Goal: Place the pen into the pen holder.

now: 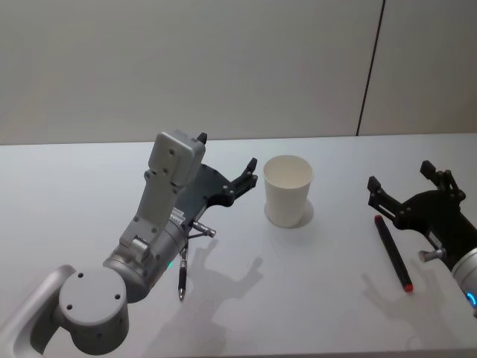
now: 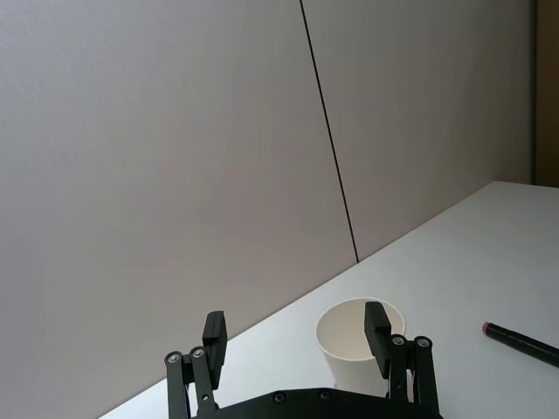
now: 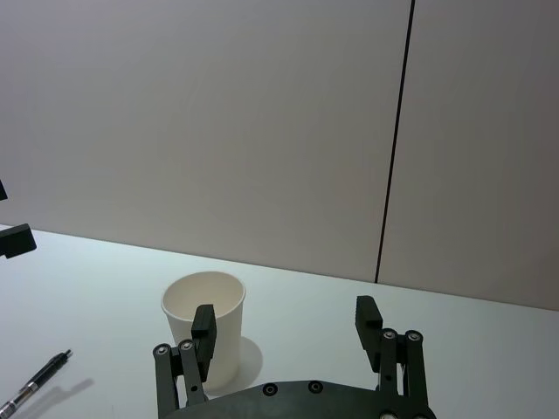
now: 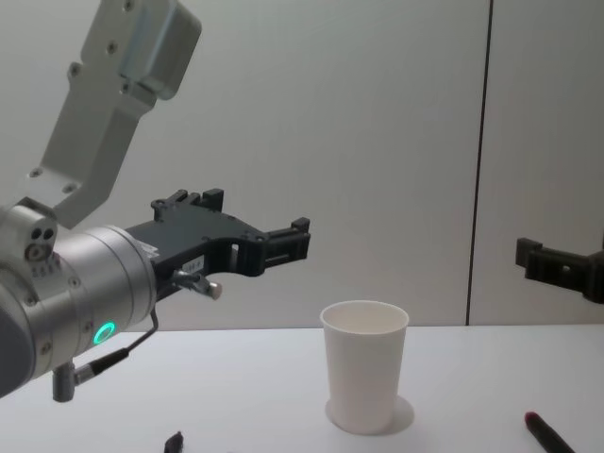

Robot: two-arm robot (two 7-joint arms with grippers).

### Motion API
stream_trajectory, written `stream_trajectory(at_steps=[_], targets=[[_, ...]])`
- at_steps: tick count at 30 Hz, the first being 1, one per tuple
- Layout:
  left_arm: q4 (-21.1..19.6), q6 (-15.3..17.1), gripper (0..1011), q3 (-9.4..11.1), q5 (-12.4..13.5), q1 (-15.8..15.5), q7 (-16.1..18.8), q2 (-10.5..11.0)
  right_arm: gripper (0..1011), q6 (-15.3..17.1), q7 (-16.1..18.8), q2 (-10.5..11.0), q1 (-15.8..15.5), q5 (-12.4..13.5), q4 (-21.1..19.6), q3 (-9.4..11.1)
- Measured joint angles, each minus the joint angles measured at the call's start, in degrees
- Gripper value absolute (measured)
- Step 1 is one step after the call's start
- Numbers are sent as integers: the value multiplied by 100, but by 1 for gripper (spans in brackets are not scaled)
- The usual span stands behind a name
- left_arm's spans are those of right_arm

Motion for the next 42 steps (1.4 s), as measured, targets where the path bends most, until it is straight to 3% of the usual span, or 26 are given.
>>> stream_trajectory(at_steps=[28, 42], targets=[[0, 0, 1004, 0, 0, 0, 0, 0, 1001, 38, -43, -32, -5, -25, -10, -15], [0, 0, 1004, 0, 0, 0, 0, 0, 1001, 759, -576, -234, 60, -158, -94, -66]])
